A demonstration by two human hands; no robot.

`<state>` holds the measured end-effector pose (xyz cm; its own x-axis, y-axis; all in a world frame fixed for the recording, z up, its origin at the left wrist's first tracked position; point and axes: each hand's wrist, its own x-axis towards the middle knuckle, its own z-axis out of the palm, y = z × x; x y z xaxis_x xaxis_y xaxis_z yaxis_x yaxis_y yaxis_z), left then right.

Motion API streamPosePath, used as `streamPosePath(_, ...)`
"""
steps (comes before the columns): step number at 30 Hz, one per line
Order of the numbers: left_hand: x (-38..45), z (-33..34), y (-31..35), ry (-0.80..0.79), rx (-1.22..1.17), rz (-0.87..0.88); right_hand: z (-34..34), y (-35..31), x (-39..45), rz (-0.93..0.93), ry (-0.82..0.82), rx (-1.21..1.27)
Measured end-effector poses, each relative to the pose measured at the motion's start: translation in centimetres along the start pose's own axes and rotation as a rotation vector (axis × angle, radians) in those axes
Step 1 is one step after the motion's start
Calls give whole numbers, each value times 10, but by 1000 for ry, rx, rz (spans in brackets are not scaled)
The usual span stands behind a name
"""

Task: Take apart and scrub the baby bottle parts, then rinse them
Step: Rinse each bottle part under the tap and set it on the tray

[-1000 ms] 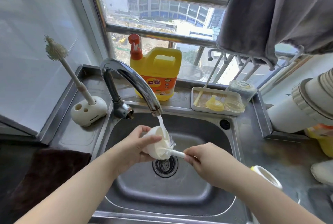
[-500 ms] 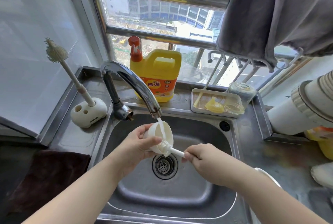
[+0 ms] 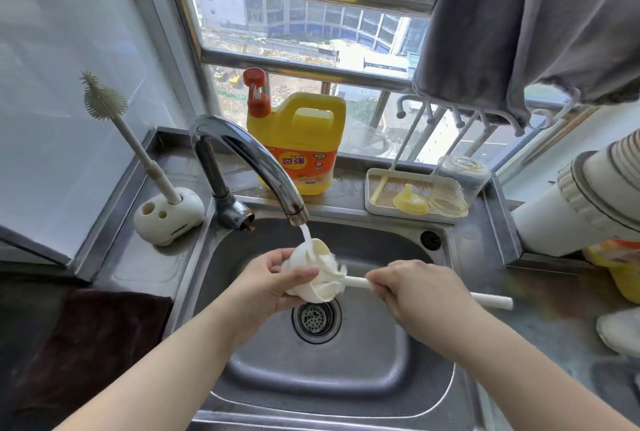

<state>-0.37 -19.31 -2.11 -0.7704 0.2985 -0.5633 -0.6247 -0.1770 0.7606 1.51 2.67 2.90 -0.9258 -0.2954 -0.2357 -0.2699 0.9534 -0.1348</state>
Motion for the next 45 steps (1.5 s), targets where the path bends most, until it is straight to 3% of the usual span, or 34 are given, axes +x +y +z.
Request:
streamPosePath(3, 0, 4, 0, -27, -46, -2, -5, -3, 1, 49, 4, 29)
streamPosePath(8, -2, 2, 1, -24, -47, 15, 0, -9, -8, 24, -145, 178)
streamPosePath(22, -2, 3, -2, -22, 9, 37, -2, -16, -6, 7, -110, 147)
streamPosePath(27, -4, -2, -9, 55, 135, -39, -6, -1, -14, 94, -157, 33)
streamPosePath(31, -4, 8, -16, 225, 479, -30, -6, 11, -23, 179, -111, 24)
streamPosePath(34, -4, 21, -23, 228, 566, 13, -5, 20, -31, 268, -84, 61)
streamPosePath(40, 12, 56, -40, 101, 354, -55, -10, 56, -54, 433, 0, 205)
streamPosePath(45, 32, 98, -45, 82, 224, -36, -12, 93, -63, 457, 53, 267)
